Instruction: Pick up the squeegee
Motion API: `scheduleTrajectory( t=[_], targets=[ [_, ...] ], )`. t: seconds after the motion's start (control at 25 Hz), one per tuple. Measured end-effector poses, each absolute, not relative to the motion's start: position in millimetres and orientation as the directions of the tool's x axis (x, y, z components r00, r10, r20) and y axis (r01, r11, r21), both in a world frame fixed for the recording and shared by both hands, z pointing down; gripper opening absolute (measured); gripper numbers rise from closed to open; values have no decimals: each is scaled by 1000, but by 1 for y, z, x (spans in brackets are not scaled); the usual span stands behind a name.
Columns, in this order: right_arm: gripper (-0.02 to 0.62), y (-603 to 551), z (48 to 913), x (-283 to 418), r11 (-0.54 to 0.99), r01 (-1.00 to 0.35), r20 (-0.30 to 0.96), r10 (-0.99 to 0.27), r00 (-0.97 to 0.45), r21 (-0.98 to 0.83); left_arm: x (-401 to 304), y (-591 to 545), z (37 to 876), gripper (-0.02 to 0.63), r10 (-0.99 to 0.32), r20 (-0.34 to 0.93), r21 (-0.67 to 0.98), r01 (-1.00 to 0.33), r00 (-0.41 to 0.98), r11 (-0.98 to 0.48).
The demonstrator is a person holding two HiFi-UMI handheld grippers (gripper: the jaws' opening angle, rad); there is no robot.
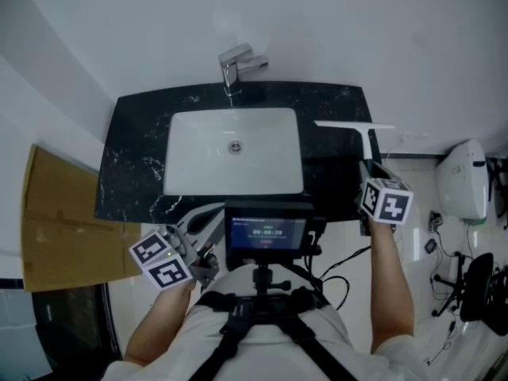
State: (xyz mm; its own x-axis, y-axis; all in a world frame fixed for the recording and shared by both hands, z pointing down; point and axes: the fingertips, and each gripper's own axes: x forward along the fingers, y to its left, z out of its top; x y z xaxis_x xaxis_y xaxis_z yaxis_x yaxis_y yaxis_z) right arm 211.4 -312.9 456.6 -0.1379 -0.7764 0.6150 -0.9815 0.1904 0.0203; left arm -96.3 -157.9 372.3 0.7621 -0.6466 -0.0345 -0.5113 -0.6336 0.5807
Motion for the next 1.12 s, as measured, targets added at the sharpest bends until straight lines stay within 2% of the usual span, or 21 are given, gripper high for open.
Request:
scheduleTrajectory(
  t=[1.12],
  targets=[
    [86,-294,429,199,216,-976,587,-790,-175,0,-97,-160,372,-3,-624,-43,579,-490,780,-652]
  ],
)
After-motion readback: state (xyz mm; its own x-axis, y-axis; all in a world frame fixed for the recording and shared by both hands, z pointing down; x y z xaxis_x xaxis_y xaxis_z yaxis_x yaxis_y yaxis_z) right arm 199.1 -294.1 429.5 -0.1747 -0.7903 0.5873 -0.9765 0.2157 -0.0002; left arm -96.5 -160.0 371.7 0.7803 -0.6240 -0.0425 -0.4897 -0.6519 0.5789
